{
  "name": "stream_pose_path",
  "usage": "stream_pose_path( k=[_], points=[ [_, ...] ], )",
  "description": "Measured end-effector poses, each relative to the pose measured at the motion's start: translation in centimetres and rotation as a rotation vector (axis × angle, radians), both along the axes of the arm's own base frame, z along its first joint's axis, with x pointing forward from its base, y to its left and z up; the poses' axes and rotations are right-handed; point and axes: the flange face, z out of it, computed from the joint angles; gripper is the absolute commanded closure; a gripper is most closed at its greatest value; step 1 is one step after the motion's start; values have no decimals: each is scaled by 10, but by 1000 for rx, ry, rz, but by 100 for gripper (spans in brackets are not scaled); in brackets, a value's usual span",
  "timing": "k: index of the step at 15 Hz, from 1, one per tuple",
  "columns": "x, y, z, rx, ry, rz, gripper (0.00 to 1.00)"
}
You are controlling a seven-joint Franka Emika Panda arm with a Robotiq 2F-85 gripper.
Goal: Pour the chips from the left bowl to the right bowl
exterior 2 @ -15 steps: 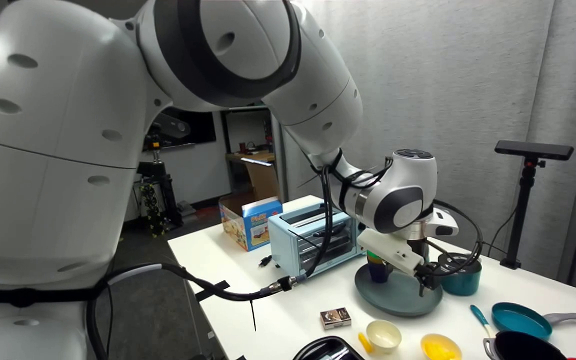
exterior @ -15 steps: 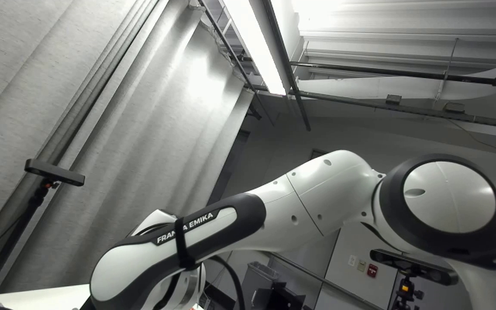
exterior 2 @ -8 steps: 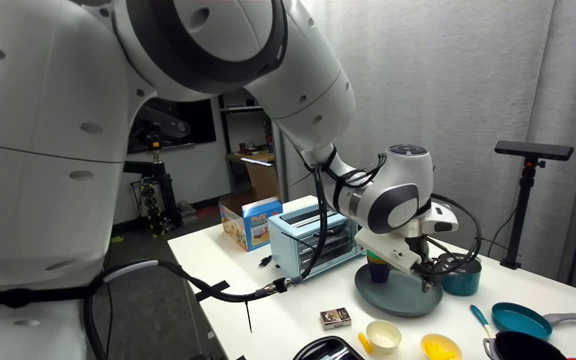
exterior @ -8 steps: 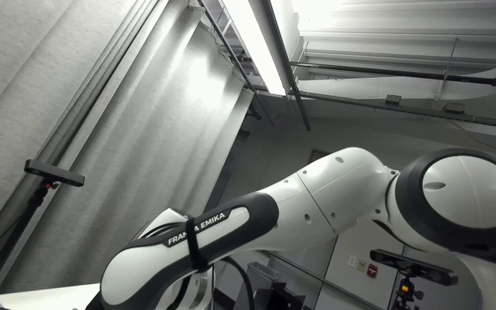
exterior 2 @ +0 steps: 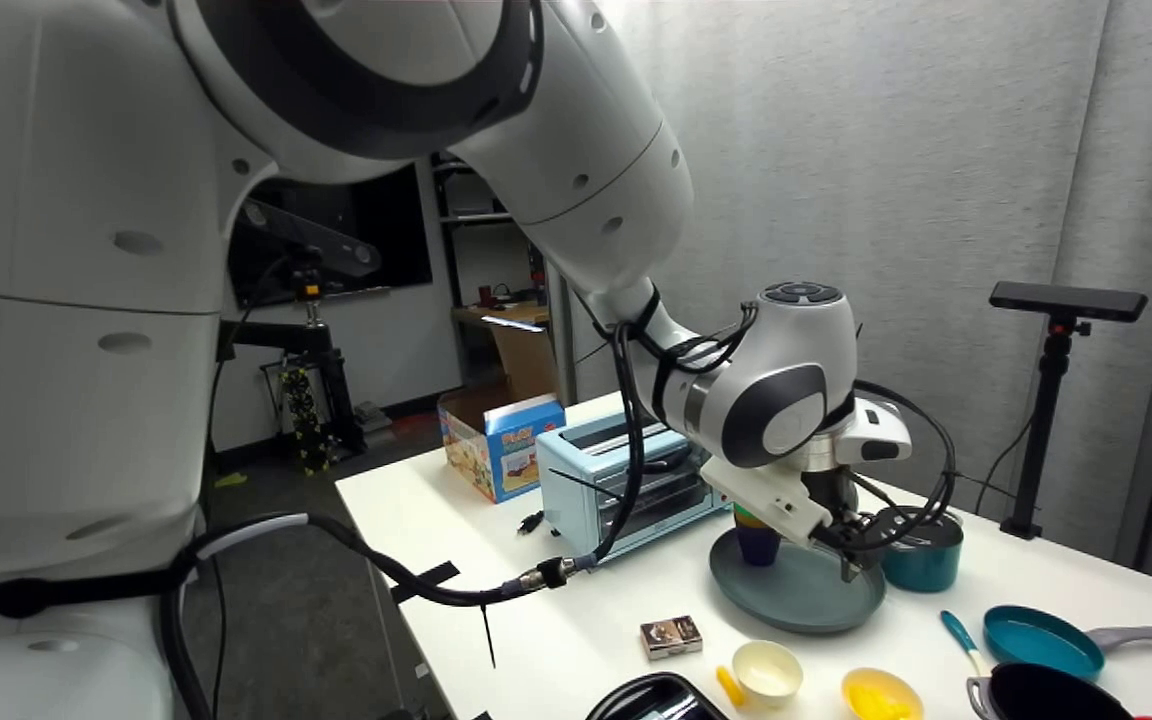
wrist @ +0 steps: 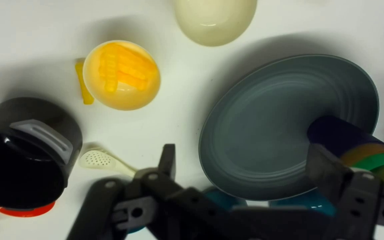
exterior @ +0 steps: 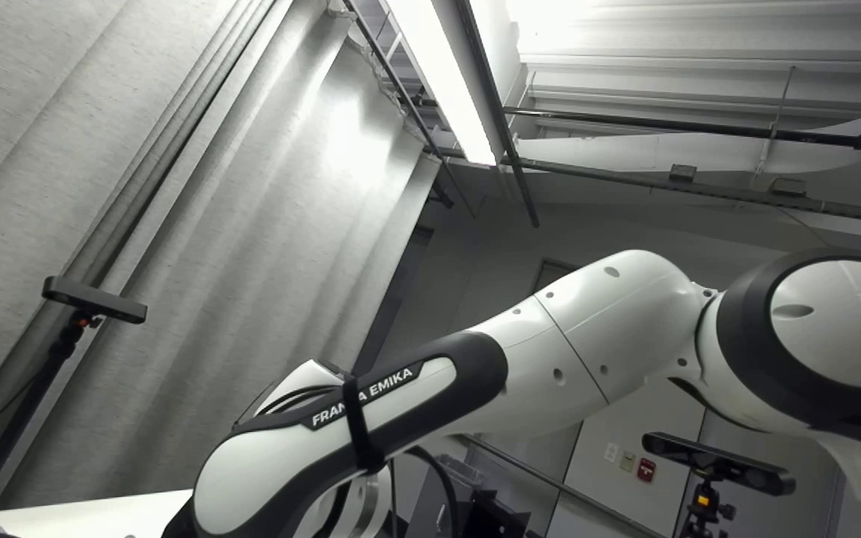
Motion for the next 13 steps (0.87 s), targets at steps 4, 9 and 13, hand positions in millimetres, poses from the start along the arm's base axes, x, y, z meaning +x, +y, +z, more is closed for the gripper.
stream_pose_path(
  k=[4, 9, 13],
  points=[
    [-2, 0, 1, 0, 1, -1, 0],
    [-3, 0, 1, 0, 1, -1, 0],
    [-3, 0, 1, 0, 1, -1, 0]
  ],
)
